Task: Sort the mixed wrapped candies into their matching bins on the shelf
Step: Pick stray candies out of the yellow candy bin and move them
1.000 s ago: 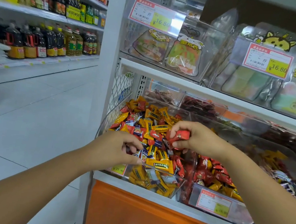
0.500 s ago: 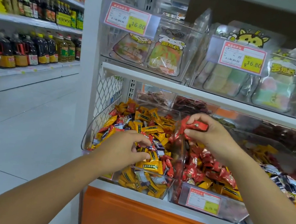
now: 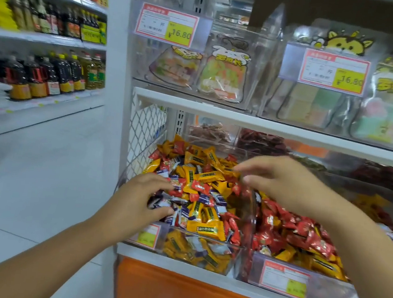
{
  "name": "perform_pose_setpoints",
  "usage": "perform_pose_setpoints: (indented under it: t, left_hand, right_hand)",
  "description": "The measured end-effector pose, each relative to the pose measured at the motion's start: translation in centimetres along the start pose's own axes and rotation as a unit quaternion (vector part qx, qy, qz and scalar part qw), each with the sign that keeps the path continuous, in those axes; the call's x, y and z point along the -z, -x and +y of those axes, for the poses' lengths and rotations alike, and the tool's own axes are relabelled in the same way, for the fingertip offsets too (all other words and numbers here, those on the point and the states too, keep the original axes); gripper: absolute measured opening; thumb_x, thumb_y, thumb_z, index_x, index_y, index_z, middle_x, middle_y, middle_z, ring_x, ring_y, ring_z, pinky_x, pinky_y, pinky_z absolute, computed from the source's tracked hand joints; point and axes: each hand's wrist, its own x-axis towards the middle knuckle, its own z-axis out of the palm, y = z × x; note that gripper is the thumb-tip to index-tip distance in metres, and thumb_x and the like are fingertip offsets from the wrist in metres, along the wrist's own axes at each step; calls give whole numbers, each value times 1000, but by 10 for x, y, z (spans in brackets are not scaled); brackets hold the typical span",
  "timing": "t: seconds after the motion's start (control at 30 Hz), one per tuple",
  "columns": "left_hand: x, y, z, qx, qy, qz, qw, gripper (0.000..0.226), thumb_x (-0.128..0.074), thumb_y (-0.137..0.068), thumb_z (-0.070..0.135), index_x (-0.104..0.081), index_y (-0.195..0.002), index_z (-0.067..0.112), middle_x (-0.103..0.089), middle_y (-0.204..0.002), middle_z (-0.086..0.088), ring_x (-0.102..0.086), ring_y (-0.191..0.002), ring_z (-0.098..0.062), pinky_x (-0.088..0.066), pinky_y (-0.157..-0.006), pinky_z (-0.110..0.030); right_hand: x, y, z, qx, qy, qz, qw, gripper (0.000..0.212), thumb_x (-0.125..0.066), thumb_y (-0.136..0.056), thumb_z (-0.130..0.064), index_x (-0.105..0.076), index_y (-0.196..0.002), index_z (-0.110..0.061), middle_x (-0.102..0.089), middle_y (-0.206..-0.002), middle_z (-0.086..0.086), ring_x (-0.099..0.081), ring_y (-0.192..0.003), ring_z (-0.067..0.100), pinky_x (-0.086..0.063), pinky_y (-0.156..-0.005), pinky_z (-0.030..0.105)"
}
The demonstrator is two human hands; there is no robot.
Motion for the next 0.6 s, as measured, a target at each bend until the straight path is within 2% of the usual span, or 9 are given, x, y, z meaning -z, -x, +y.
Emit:
perform_pose_setpoints:
  t: [0.03, 0.1, 0.17, 0.23, 0.3, 0.33, 0.4, 0.47, 0.6]
  left_hand:
    - [1, 0, -2, 7, -6, 7, 1000, 52, -76, -78, 36, -58, -127, 33, -49, -129, 17, -41, -118, 4, -22, -94, 2]
    - [3, 1, -3, 19, -20, 13, 1000, 62, -77, -77, 39, -52, -134, 32, -46, -136, 13, -39, -124, -1, -22, -100, -6]
    - [4, 1, -2, 30, -32, 10, 999, 70, -75, -78, 41, -45, -140, 31, -40, -143, 11, -33, -130, -4, -18, -102, -10]
    - [5, 3, -2, 38, -36, 6, 999, 76, -73, -80, 43, -36, -145, 32, -33, -149, 12, -26, -136, -4, -15, -105, -12]
    - [5, 4, -1, 47, -28, 3, 998, 82, -73, -80, 43, -29, -149, 33, -26, -153, 13, -22, -140, -4, -15, -109, -17]
    - [5, 3, -1, 52, -21, 2, 998, 84, -74, -80, 43, -27, -149, 34, -24, -154, 13, -22, -140, -5, -17, -111, -19]
    - [6, 2, 0, 59, -2, -1, 998, 89, -75, -79, 41, -23, -150, 34, -25, -154, 13, -27, -138, -5, -23, -111, -22]
    - [8, 2, 1, 65, 15, -5, 998, 90, -77, -78, 38, -22, -150, 33, -28, -152, 13, -32, -135, -5, -27, -108, -20]
    - [8, 3, 0, 74, 20, -1, 997, 86, -74, -82, 32, -21, -150, 32, -30, -150, 11, -35, -133, -6, -30, -109, -22]
  right_hand:
    - [-10, -7, -17, 22, 9, -63, 998, 25, -60, -93, -26, -65, -114, -41, -64, -111, -27, -55, -100, -15, -36, -81, 0]
    - [-36, -30, -35, 44, 58, -162, 984, 31, -56, -96, -25, -60, -126, -34, -60, -126, -19, -54, -113, -3, -40, -88, 11]
    - [-61, -55, -36, 22, 108, -194, 975, 42, -56, -96, -24, -49, -138, -29, -49, -142, -5, -48, -127, 13, -41, -99, 25]
    - [-83, -73, -28, -15, 127, -193, 973, 59, -60, -94, -21, -34, -147, -26, -31, -154, 3, -36, -137, 24, -37, -108, 34]
    - [-100, -80, -19, -39, 119, -172, 977, 68, -62, -92, -11, -28, -149, -26, -19, -158, 7, -33, -139, 28, -38, -107, 36]
    - [-106, -80, -17, -43, 112, -151, 981, 67, -61, -91, -6, -30, -147, -26, -23, -157, 8, -39, -135, 29, -43, -102, 36]
    - [-112, -77, -13, -47, 99, -111, 988, 58, -56, -90, 1, -40, -140, -24, -44, -144, 10, -52, -117, 27, -49, -86, 35]
    - [-109, -74, -9, -58, 103, -90, 989, 50, -55, -90, 0, -48, -133, -25, -57, -127, 7, -54, -110, 24, -47, -79, 32]
    - [-107, -77, -19, 4, 103, -12, 995, 36, -60, -92, -17, -59, -127, -25, -57, -130, 2, -46, -125, 22, -41, -102, 34]
